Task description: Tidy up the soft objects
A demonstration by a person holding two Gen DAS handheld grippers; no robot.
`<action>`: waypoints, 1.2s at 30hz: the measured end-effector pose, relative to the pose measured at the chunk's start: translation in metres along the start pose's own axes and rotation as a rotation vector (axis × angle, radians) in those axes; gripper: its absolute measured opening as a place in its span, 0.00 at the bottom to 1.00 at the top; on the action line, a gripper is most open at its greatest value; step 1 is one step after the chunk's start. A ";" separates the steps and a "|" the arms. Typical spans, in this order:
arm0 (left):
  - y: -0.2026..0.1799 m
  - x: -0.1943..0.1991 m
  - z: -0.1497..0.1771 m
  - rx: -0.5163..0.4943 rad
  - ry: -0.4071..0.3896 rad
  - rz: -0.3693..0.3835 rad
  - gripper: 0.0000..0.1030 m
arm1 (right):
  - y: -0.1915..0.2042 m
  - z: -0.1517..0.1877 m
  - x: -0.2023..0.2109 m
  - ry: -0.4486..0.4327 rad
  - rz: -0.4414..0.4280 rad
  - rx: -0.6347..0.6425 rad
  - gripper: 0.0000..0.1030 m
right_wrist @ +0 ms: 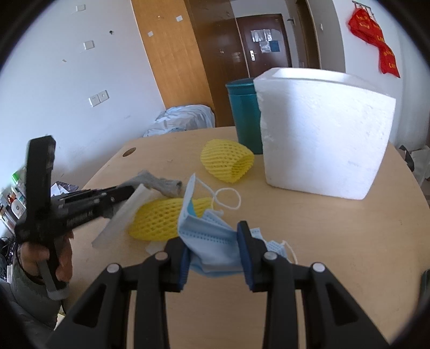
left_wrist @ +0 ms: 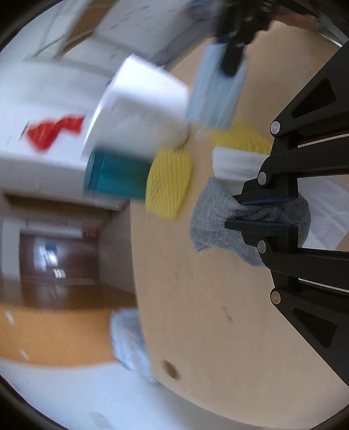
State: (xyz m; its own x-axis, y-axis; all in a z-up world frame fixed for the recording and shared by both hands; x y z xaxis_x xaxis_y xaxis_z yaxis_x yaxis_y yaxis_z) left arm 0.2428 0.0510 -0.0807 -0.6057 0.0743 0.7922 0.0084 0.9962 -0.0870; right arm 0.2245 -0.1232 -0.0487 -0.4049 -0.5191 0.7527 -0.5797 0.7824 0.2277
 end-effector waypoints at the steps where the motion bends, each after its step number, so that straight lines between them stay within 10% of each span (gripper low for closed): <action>1: -0.001 -0.007 0.004 0.016 0.049 0.005 0.10 | 0.000 0.000 0.000 -0.001 -0.002 0.000 0.36; 7: 0.012 0.006 0.007 0.023 0.035 -0.048 0.13 | -0.001 0.002 0.002 0.001 -0.006 0.015 0.36; 9: 0.009 0.013 0.002 0.018 0.010 -0.027 0.26 | 0.000 0.001 0.001 0.000 -0.014 0.018 0.36; 13: -0.003 0.024 -0.009 -0.026 -0.054 -0.073 0.84 | 0.000 0.000 0.004 -0.007 -0.023 0.019 0.36; 19: 0.008 -0.009 -0.010 -0.011 0.027 -0.075 0.86 | -0.001 0.001 0.002 0.000 -0.023 0.013 0.36; 26: 0.034 -0.049 0.009 0.065 0.163 -0.052 0.46 | 0.000 0.000 0.002 0.002 -0.023 0.015 0.36; 36: 0.042 -0.016 0.005 0.105 0.076 -0.044 0.07 | 0.002 -0.001 0.005 -0.007 -0.020 0.017 0.36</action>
State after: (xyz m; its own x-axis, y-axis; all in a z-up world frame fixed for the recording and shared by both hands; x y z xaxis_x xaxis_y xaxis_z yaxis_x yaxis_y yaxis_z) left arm 0.2492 0.0912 -0.1001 -0.5416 0.0381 0.8398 -0.1021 0.9886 -0.1108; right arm 0.2222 -0.1242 -0.0444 -0.3983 -0.5370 0.7436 -0.5998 0.7658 0.2319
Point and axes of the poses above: each gripper's, at about its wrist camera, not at the fingertips, and x roughly against the way its jaws point, y to its left, z to its underside, the point moved 6 cm from there along -x, roughly the way its jaws point, and after that the axes turned 9 degrees about y, right-handed, at the moved point
